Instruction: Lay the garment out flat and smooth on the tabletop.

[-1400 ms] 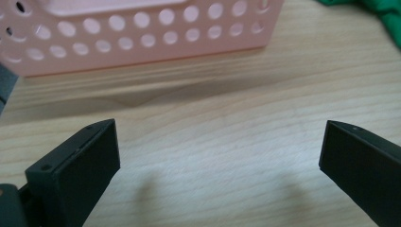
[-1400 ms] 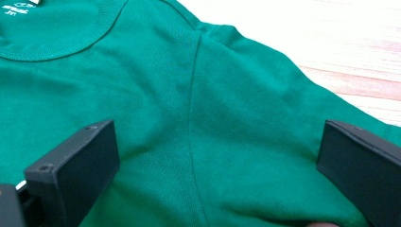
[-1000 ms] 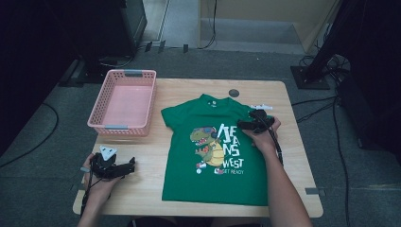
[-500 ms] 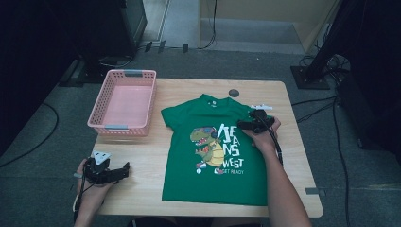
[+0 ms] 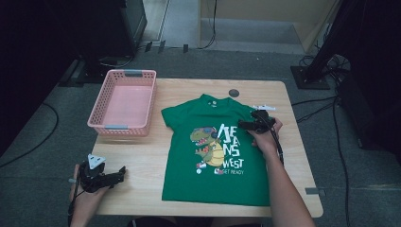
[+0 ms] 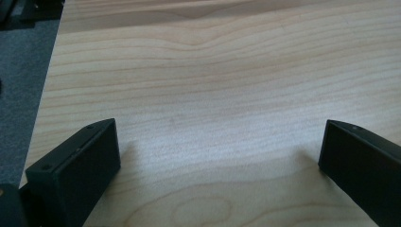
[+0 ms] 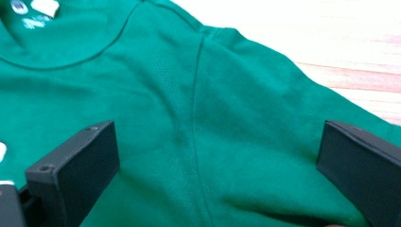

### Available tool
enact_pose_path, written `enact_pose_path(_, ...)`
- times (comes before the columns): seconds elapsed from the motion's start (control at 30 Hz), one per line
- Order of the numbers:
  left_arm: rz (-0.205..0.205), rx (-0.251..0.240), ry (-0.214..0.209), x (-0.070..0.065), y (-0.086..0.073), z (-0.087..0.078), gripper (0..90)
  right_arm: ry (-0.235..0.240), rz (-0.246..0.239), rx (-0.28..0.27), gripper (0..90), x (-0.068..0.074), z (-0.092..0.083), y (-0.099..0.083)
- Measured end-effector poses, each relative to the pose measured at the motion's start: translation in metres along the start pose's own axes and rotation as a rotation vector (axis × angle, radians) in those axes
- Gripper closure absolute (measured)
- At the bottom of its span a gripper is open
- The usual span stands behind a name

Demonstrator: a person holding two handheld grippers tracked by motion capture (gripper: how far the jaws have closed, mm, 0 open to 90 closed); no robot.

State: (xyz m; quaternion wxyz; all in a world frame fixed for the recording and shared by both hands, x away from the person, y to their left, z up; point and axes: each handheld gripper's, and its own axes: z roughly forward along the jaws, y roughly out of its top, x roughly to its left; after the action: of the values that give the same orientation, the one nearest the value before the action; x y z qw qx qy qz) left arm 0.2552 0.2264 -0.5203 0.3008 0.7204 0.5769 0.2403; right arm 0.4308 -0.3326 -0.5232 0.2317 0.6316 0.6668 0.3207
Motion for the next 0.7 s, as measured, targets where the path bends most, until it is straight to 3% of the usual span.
enact_pose_path(0.1,0.008,0.001,-0.007,0.002,-0.002,-0.002,0.0,0.022,0.027,-0.017,0.0,-0.003,-0.005,0.001)
enact_pose_path(0.4,0.007,0.001,-0.005,0.008,-0.004,-0.004,0.0,0.048,0.004,-0.103,0.0,-0.001,-0.035,0.011)
enact_pose_path(0.7,0.001,0.0,0.0,0.009,-0.004,-0.005,0.0,0.086,-0.015,-0.129,0.0,-0.004,-0.061,0.008)
